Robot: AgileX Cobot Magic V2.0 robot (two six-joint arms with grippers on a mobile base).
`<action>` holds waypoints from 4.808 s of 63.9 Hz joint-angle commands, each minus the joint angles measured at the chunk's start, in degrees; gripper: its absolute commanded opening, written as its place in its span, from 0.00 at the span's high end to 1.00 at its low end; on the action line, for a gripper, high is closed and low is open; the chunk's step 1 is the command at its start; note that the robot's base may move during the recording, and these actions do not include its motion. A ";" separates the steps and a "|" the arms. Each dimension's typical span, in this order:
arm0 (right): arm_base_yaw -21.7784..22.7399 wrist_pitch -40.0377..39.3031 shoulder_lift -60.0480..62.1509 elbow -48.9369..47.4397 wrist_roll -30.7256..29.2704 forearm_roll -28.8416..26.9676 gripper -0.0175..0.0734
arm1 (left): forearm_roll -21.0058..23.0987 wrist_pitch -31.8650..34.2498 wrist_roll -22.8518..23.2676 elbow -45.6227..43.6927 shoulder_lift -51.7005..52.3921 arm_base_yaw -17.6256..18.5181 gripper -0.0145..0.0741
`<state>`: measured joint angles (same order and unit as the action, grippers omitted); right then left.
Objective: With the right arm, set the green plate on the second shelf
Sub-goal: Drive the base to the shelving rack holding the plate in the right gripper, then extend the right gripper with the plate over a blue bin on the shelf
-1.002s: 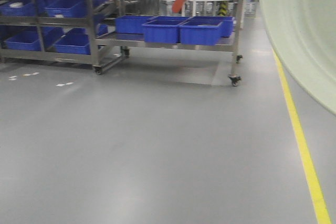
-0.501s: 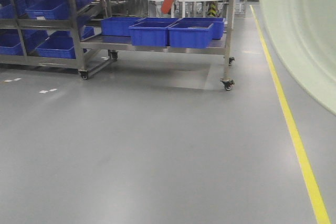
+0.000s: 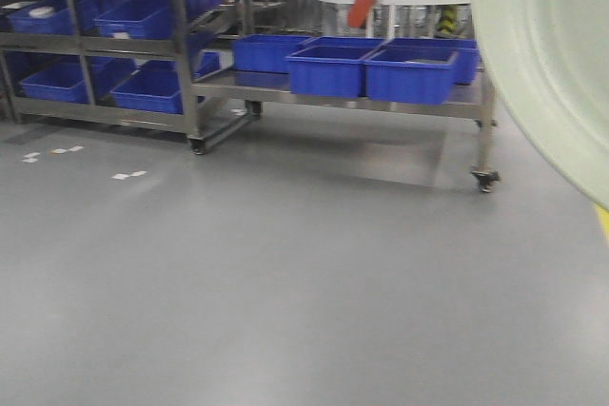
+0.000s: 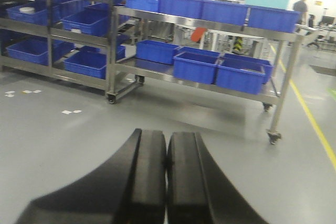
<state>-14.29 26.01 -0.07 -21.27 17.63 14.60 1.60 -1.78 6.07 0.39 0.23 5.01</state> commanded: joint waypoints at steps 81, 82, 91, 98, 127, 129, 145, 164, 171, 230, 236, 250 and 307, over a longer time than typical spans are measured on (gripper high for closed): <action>0.05 -6.30 -1.34 -1.58 0.38 0.60 0.75 | 0.47 5.00 0.19 2.34 0.93 0.39 0.69; 0.05 -6.30 -1.34 -1.58 0.38 0.60 0.75 | 0.47 5.00 0.19 2.34 0.93 0.39 0.69; 0.05 -6.25 -1.34 -1.58 0.38 0.60 0.75 | 0.47 5.00 0.19 2.34 0.93 0.39 0.69; 0.05 -6.25 -1.34 -1.58 0.38 0.60 0.75 | 0.47 5.00 0.19 2.34 0.93 0.39 0.69; 0.05 -6.25 -1.34 -1.58 0.38 0.60 0.75 | 0.47 5.00 0.19 2.34 0.93 0.39 0.69; 0.05 -6.25 -1.34 -1.58 0.38 0.60 0.75 | 0.47 5.00 0.19 2.34 0.93 0.39 0.69; 0.05 -6.25 -1.34 -1.58 0.38 0.60 0.75 | 0.47 5.00 0.19 2.34 0.93 0.39 0.69; 0.05 -6.25 -1.34 -1.58 0.38 0.60 0.75 | 0.47 5.00 0.19 2.34 0.93 0.39 0.69; 0.05 -6.25 -1.34 -1.58 0.38 0.60 0.75 | 0.47 5.00 0.19 2.34 0.93 0.39 0.69; 0.05 -6.20 -1.34 -1.58 0.38 0.60 0.75 | 0.47 5.00 0.19 2.34 0.93 0.39 0.69; 0.05 -6.20 -1.34 -1.58 0.38 0.60 0.75 | 0.47 5.00 0.19 2.34 0.93 0.39 0.69; 0.05 -6.20 -1.34 -1.58 0.38 0.60 0.75 | 0.47 5.00 0.19 2.34 0.93 0.39 0.69; 0.05 -6.20 -1.34 -1.58 0.38 0.60 0.75 | 0.47 5.00 0.19 2.34 0.93 0.39 0.69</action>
<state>-14.29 26.21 -0.28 -21.27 17.63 14.60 1.60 -1.88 6.07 0.39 0.23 5.01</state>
